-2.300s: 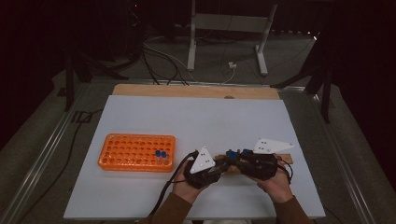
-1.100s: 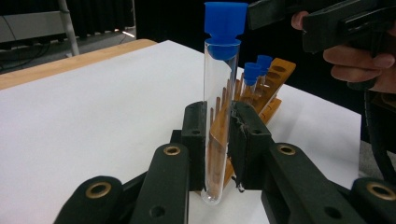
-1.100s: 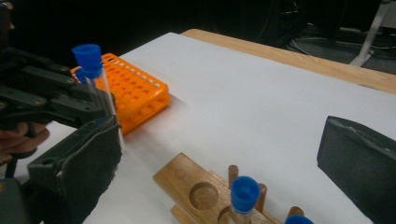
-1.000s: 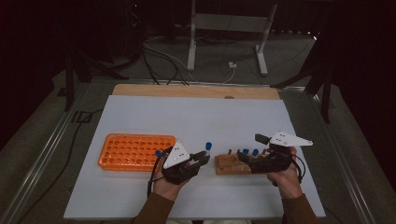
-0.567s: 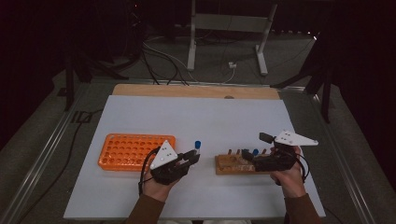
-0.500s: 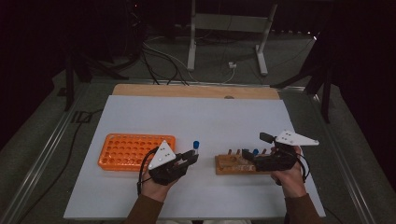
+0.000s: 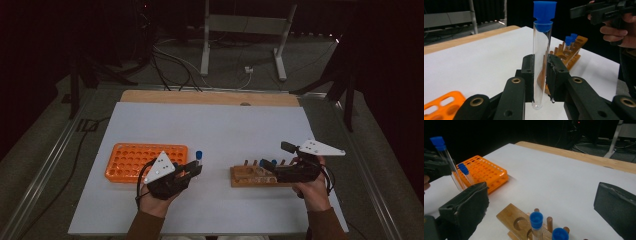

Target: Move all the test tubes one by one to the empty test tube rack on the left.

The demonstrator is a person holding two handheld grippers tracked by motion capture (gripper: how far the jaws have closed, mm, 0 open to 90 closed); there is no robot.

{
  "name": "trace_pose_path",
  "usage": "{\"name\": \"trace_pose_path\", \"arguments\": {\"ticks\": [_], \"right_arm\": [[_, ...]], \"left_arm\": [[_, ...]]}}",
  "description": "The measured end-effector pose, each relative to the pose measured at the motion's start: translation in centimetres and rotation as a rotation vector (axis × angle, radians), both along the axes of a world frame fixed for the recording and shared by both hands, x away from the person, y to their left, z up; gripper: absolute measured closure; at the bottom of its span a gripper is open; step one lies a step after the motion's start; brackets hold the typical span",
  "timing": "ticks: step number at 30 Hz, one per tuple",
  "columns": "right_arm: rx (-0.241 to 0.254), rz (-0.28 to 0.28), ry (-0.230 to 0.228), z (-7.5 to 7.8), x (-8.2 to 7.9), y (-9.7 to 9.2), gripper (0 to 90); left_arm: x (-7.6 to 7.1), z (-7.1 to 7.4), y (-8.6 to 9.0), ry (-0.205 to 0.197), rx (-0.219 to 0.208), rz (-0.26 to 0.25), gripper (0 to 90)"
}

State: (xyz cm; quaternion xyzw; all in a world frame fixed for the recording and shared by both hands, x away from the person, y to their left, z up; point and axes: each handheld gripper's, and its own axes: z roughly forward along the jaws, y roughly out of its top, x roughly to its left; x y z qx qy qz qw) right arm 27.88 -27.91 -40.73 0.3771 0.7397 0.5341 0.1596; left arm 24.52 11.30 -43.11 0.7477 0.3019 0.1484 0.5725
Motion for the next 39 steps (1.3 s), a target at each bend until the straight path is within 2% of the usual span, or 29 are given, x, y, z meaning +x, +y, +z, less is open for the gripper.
{"name": "trace_pose_path", "arguments": {"ticks": [8, 17, 24, 35, 39], "right_arm": [[0.008, 0.003, -0.002, 0.1, -0.1, -0.3, 0.0], [0.021, -0.004, -0.008, 0.3, -0.1, -0.8, 0.0], [0.022, -0.007, -0.007, 0.3, -0.2, -0.9, 0.0], [0.032, -0.014, -0.009, 0.3, -0.2, -1.4, 0.0], [0.032, -0.013, -0.010, 0.3, -0.2, -1.4, 0.0]], "left_arm": [[-0.1, 0.5, 2.4, -0.007, -0.012, 0.039, 78.2], [-0.4, 0.3, 5.5, -0.004, -0.016, 0.088, 78.2], [-0.2, 0.0, 6.5, -0.009, -0.012, 0.120, 78.2], [0.0, -1.2, 7.6, -0.015, 0.010, 0.218, 78.1], [0.3, -1.9, 7.8, -0.014, 0.002, 0.219, 78.1]]}}
